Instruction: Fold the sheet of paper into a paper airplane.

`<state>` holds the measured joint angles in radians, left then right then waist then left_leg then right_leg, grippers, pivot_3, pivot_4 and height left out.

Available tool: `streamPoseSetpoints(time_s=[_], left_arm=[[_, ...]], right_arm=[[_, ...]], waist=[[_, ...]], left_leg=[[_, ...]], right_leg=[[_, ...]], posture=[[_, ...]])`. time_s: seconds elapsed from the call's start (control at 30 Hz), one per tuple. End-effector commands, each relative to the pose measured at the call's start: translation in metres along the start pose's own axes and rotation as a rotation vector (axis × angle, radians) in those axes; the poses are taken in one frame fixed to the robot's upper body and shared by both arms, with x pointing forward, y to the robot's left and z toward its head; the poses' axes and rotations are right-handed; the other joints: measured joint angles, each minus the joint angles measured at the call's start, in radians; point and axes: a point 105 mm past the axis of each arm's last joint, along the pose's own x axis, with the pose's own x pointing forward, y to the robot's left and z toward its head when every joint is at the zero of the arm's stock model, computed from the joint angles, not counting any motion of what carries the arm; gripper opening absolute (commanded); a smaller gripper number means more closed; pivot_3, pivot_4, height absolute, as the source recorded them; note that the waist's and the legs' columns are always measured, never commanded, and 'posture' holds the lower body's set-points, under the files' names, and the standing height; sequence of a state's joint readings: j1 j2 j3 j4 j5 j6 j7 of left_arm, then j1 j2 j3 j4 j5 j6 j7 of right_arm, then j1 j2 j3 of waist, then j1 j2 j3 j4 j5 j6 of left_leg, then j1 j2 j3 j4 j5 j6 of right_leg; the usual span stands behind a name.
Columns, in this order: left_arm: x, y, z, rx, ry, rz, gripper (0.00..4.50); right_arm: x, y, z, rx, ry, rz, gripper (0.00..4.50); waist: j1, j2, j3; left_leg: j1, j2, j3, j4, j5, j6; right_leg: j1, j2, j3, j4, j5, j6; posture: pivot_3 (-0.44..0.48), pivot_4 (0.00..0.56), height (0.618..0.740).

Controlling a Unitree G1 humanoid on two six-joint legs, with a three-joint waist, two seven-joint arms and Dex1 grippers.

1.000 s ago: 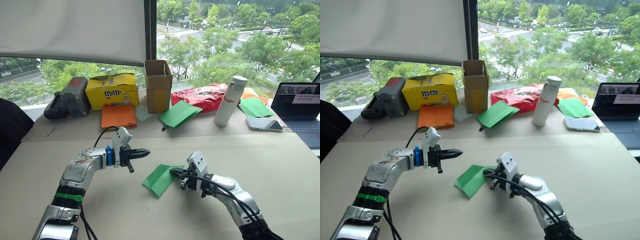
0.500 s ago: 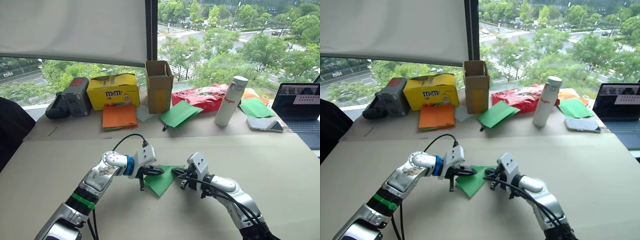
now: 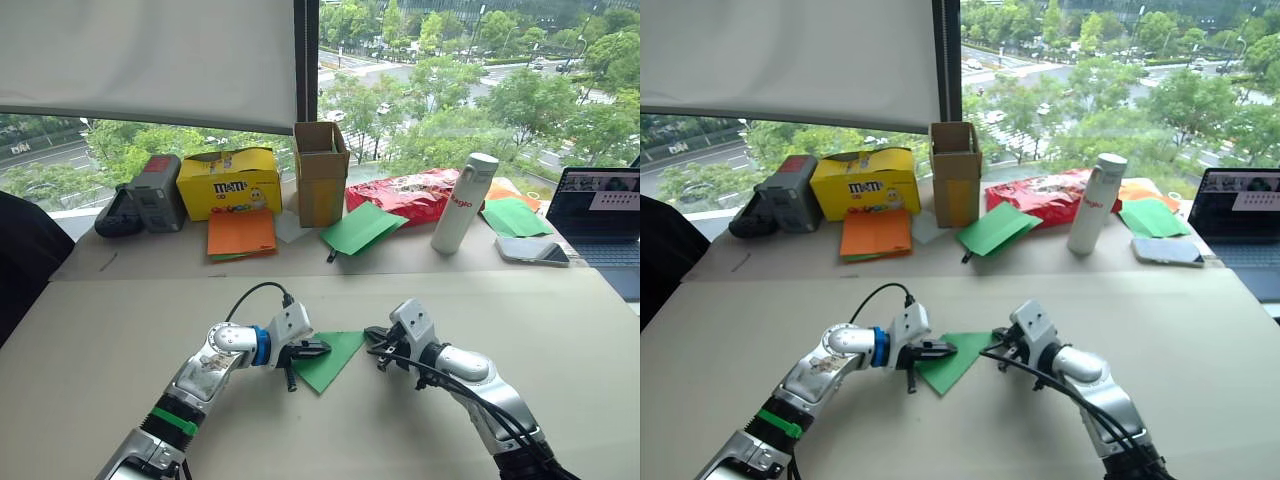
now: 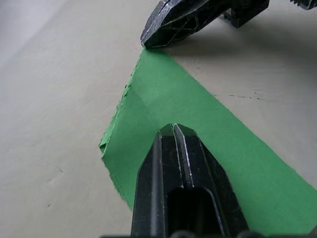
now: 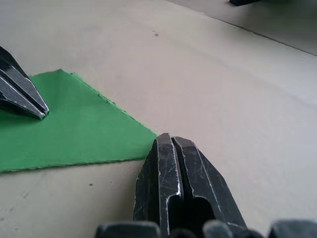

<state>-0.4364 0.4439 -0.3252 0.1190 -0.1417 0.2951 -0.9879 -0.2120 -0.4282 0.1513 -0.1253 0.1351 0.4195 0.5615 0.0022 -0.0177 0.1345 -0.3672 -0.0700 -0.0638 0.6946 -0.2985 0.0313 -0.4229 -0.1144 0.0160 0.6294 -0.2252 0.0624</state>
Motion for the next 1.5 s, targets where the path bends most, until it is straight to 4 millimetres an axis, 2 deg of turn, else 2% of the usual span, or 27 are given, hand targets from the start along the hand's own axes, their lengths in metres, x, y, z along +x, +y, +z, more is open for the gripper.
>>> streamPoseSetpoints(time_s=[0.03,0.23,0.33,0.47,0.77,1.03,1.23,1.4,1.5], left_arm=[[0.001,-0.003,-0.017,-0.046,0.048,-0.002,0.01],[-0.003,0.007,-0.013,-0.065,0.011,0.029,0.01],[-0.004,0.009,-0.014,-0.07,0.01,0.029,0.01],[-0.005,0.01,-0.013,-0.08,0.001,0.024,0.01],[-0.005,0.004,-0.015,-0.101,0.005,-0.008,0.01],[-0.01,-0.001,-0.018,-0.119,0.023,-0.028,0.01],[-0.012,-0.002,-0.016,-0.122,0.031,-0.049,0.01],[-0.013,-0.001,-0.013,-0.127,0.022,-0.064,0.01],[-0.013,0.0,-0.012,-0.136,0.014,-0.06,0.01]], right_arm=[[-0.002,0.006,-0.007,-0.017,-0.007,0.013,0.0],[-0.004,-0.003,0.024,-0.046,-0.175,-0.044,0.0],[-0.002,0.004,0.023,-0.046,-0.17,-0.007,0.0],[0.004,0.029,0.006,-0.084,-0.086,0.097,0.0],[0.003,0.083,0.009,-0.106,-0.076,0.287,0.0],[-0.007,0.116,0.01,-0.062,-0.069,0.464,0.0],[-0.002,0.133,0.012,-0.046,-0.081,0.517,0.0],[0.0,0.135,0.02,-0.063,-0.098,0.523,0.0],[-0.003,0.118,0.04,-0.056,-0.178,0.471,0.0]], waist=[[0.0,0.0,0.0],[-0.003,0.0,0.0],[-0.004,0.0,0.0],[-0.006,0.0,0.0],[-0.012,0.0,0.0],[-0.013,0.0,0.0],[-0.014,0.0,0.0],[-0.013,0.0,0.0],[-0.013,0.0,0.0]], left_leg=[[0.0,0.0,0.0,0.0,0.0,0.0],[0.0,0.0,0.0,0.0,0.0,0.0],[0.0,0.0,0.0,0.0,0.0,0.0],[0.0,0.0,0.0,0.0,0.0,0.0],[0.0,0.001,0.0,0.0,0.0,0.0],[0.0,0.001,0.0,-0.001,0.0,0.0],[0.0,0.001,0.0,-0.001,0.0,0.0],[0.0,0.001,0.0,-0.001,0.0,0.0],[0.0,0.001,0.0,0.0,0.0,0.0]], right_leg=[[0.0,0.0,0.0,0.0,0.0,0.0],[-0.001,0.0,0.0,0.0,0.0,0.0],[-0.001,0.0,0.0,0.0,0.0,0.0],[-0.001,0.0,0.0,0.0,0.0,0.0],[-0.001,0.001,0.0,0.0,0.0,0.0],[-0.001,0.001,0.0,0.0,0.0,0.0],[-0.001,0.001,0.0,0.0,0.0,0.0],[-0.001,0.001,0.0,0.0,0.0,0.0],[-0.001,0.001,0.0,0.0,0.0,0.0]], posture=[[0.0,0.15,0.74],[0.0,0.15,0.74],[0.0,0.15,0.74],[0.0,0.15,0.74],[0.0,0.15,0.74],[0.0,0.15,0.74],[0.0,0.15,0.74],[0.0,0.15,0.74],[0.0,0.15,0.74]])
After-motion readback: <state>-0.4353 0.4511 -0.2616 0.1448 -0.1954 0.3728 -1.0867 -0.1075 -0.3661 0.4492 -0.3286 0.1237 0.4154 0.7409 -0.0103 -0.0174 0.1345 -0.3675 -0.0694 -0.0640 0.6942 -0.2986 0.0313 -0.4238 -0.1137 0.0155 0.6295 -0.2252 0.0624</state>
